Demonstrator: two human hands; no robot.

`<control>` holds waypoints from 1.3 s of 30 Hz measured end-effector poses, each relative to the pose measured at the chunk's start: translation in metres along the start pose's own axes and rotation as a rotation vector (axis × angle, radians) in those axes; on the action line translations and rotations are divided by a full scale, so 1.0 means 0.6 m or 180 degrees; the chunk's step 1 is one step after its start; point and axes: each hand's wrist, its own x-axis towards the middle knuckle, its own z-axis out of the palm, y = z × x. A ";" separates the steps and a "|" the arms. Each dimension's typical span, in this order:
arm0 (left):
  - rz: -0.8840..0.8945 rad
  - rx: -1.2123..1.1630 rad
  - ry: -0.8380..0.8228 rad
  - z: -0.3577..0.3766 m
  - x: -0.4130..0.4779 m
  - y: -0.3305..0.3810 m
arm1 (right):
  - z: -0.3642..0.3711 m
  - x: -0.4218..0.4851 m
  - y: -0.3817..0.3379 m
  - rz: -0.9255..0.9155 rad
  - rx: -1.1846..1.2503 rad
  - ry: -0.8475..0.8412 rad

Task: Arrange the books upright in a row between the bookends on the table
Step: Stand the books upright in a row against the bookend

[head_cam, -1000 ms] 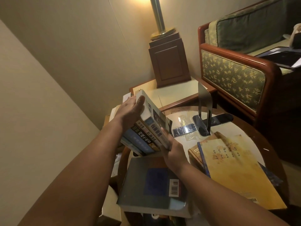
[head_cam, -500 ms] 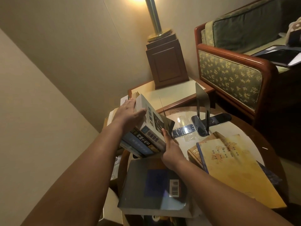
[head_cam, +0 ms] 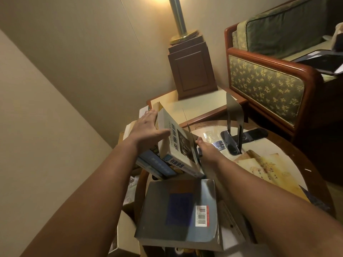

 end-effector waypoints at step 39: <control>-0.0026 -0.0054 0.0376 0.020 0.019 0.023 | 0.022 0.059 0.018 -0.0054 -0.0524 0.0209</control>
